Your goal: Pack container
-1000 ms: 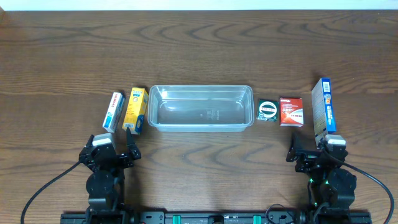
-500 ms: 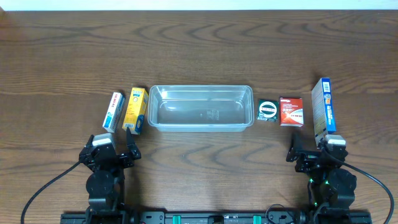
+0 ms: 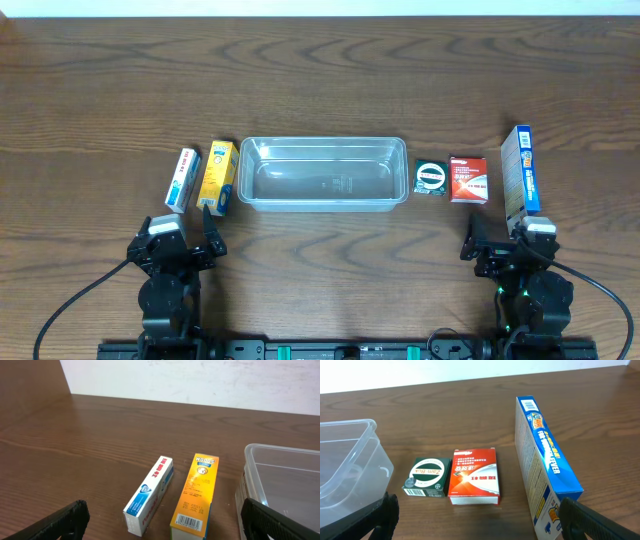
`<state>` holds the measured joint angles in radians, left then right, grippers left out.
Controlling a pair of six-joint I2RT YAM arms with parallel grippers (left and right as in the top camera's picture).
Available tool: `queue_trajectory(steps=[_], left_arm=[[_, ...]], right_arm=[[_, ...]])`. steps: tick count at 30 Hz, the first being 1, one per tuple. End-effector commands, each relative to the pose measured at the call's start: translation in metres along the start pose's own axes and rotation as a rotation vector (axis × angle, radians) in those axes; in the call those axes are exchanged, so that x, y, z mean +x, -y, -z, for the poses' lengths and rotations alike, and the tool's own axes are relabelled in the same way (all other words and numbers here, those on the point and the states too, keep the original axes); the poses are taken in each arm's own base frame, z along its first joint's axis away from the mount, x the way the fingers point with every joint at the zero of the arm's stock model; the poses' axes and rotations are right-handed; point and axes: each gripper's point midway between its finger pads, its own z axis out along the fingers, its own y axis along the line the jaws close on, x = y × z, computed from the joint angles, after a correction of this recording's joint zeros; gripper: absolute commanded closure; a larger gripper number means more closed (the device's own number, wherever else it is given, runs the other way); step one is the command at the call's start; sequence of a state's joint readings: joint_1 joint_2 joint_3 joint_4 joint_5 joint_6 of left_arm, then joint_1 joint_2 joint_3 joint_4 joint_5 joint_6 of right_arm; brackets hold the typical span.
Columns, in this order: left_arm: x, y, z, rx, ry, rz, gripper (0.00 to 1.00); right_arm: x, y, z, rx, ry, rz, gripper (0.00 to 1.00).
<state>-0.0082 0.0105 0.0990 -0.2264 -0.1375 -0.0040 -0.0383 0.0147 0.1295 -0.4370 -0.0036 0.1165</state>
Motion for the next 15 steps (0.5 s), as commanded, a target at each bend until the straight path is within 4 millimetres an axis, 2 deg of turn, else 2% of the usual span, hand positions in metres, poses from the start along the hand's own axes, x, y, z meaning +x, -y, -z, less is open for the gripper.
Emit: queue_trajectory(steps=[1, 12, 15], left_arm=[[0.014, -0.002, -0.003, -0.008, -0.033, 0.004, 0.02], [0.014, -0.002, -0.003, -0.008, -0.033, 0.004, 0.02], [0.014, -0.002, -0.003, -0.008, -0.033, 0.004, 0.02]], right_arm=[[0.001, -0.003, 0.0, -0.014, 0.003, 0.022, 0.01], [0.001, -0.004, 0.0, -0.022, 0.0, 0.02, 0.01], [-0.004, -0.021, 0.001, -0.118, 0.017, -0.028, 0.01]])
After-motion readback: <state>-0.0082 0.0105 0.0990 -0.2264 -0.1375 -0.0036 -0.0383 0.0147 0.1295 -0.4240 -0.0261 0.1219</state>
